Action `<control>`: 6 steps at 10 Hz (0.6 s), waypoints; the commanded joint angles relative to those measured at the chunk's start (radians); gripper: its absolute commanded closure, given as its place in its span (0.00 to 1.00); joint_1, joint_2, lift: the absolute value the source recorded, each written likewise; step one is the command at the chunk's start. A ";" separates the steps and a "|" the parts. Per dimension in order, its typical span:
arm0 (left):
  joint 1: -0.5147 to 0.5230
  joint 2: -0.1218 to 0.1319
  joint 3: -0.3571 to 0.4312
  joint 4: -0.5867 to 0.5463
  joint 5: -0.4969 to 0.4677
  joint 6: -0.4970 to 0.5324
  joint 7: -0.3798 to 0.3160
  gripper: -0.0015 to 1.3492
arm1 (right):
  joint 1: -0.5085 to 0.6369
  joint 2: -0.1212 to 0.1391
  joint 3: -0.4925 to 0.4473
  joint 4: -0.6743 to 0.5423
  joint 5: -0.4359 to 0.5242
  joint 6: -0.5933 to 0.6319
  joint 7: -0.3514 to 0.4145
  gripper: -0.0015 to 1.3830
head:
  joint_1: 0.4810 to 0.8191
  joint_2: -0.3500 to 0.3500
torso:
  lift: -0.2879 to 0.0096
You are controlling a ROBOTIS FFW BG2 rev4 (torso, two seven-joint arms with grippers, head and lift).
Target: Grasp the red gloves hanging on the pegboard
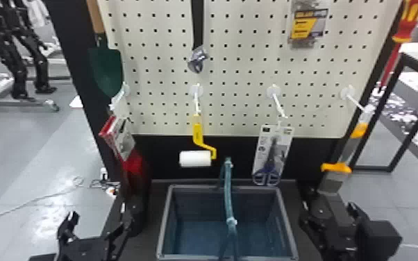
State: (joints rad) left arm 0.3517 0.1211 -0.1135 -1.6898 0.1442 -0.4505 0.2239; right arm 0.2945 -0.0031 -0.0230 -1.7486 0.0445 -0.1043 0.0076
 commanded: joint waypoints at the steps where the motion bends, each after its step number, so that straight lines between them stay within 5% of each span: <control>1: 0.000 0.000 0.000 0.001 0.000 -0.002 0.000 0.13 | 0.000 0.000 0.000 0.000 0.000 0.000 0.000 0.16 | 0.20 0.50 | 0.63; 6: 0.000 0.000 0.000 0.001 0.000 -0.002 0.000 0.13 | 0.002 0.000 0.000 0.000 0.000 0.000 0.000 0.16 | 0.20 0.50 | 0.63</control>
State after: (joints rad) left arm 0.3512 0.1212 -0.1135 -1.6889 0.1442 -0.4525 0.2239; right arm 0.2960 -0.0031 -0.0230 -1.7488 0.0445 -0.1043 0.0076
